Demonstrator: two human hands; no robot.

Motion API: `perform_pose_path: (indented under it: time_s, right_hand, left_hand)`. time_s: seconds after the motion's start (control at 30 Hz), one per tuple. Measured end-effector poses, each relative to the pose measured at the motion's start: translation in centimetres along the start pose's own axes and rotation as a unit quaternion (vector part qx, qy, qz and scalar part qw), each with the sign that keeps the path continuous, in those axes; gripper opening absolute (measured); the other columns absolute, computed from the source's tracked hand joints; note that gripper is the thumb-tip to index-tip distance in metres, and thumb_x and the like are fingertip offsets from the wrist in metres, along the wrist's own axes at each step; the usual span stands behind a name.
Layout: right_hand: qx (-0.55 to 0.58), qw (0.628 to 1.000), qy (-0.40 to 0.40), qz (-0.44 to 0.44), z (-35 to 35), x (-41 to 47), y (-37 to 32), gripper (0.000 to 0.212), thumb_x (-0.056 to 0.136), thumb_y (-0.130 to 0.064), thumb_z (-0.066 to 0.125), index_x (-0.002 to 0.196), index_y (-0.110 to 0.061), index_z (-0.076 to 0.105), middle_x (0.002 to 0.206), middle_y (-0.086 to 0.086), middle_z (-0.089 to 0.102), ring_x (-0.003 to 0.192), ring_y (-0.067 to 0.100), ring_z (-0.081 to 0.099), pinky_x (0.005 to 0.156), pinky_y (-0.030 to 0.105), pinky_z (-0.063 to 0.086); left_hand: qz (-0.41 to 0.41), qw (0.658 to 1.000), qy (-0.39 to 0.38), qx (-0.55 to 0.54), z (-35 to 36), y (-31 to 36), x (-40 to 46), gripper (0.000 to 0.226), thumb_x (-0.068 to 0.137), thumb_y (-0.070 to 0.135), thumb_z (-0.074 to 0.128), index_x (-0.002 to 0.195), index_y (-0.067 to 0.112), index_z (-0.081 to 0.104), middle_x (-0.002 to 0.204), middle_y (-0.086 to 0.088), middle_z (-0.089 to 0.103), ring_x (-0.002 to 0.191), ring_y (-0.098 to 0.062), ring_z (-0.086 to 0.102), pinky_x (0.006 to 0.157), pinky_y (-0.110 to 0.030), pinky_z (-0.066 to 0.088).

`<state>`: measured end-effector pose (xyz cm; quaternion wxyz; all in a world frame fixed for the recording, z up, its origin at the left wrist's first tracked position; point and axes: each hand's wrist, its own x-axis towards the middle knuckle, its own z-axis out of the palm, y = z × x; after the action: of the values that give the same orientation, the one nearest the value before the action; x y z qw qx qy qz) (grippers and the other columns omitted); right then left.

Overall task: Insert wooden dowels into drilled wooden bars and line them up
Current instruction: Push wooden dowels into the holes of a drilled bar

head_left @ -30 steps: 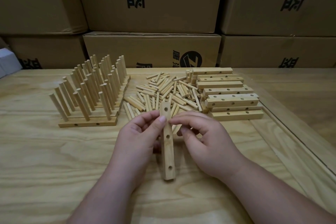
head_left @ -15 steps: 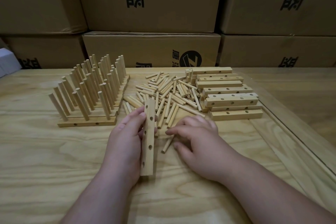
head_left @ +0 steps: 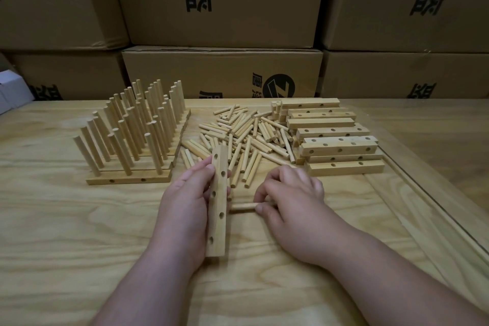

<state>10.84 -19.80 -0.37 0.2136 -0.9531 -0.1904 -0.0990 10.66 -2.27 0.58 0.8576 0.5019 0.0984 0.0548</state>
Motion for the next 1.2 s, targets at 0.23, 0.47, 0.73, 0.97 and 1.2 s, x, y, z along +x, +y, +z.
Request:
perform_pose_path:
  time_s: [0.23,0.47,0.73,0.97,1.2]
  right_hand:
    - [0.169,0.978,0.124,-0.021,-0.9,0.1,-0.2,0.005,0.097,-0.038,0.057,0.101,-0.038,0.059,0.09,-0.023,0.063,0.081,0.002,0.06,0.065,0.028,0.052]
    - [0.19,0.948,0.244,-0.068,-1.0,0.0,-0.5,0.016,0.092,-0.025,0.064,0.107,-0.022,0.071,0.093,-0.018,0.065,0.086,0.008,0.064,0.068,0.029,0.054]
    - [0.194,0.945,0.253,-0.071,-1.0,0.0,-0.4,0.015,0.092,-0.014,0.067,0.105,-0.018,0.072,0.094,-0.017,0.062,0.084,0.008,0.063,0.068,0.021,0.051]
    - [0.207,0.938,0.263,-0.094,-1.1,0.1,-0.4,0.014,0.093,-0.012,0.066,0.104,-0.016,0.072,0.092,-0.014,0.062,0.083,0.008,0.062,0.067,0.018,0.049]
    - [0.219,0.949,0.222,-0.051,-1.0,0.0,-0.3,0.014,0.092,-0.026,0.062,0.106,-0.027,0.065,0.093,-0.02,0.06,0.086,0.01,0.061,0.069,0.021,0.049]
  left_hand:
    - [0.009,1.0,-0.016,0.003,0.2,-0.1,-0.3,0.022,0.096,0.017,0.064,0.117,0.012,0.072,0.074,-0.006,0.073,0.058,-0.014,0.068,0.051,-0.024,0.055]
    - [0.007,0.999,-0.041,0.023,0.3,-0.2,-0.6,0.02,0.093,0.015,0.068,0.113,0.013,0.069,0.097,-0.013,0.079,0.089,-0.026,0.077,0.061,-0.027,0.06]
    - [0.021,0.997,-0.045,0.061,0.3,0.0,-1.0,0.018,0.089,0.024,0.072,0.107,0.02,0.073,0.089,-0.014,0.077,0.067,-0.016,0.072,0.052,-0.022,0.054]
    - [0.023,0.994,-0.054,0.091,0.3,0.1,-1.1,0.009,0.089,0.023,0.072,0.097,0.024,0.077,0.092,-0.013,0.078,0.073,-0.018,0.074,0.054,-0.023,0.054]
    - [0.016,0.992,-0.063,0.112,0.2,0.1,-1.1,0.008,0.09,0.024,0.072,0.092,0.029,0.079,0.089,-0.014,0.078,0.07,-0.017,0.074,0.052,-0.025,0.054]
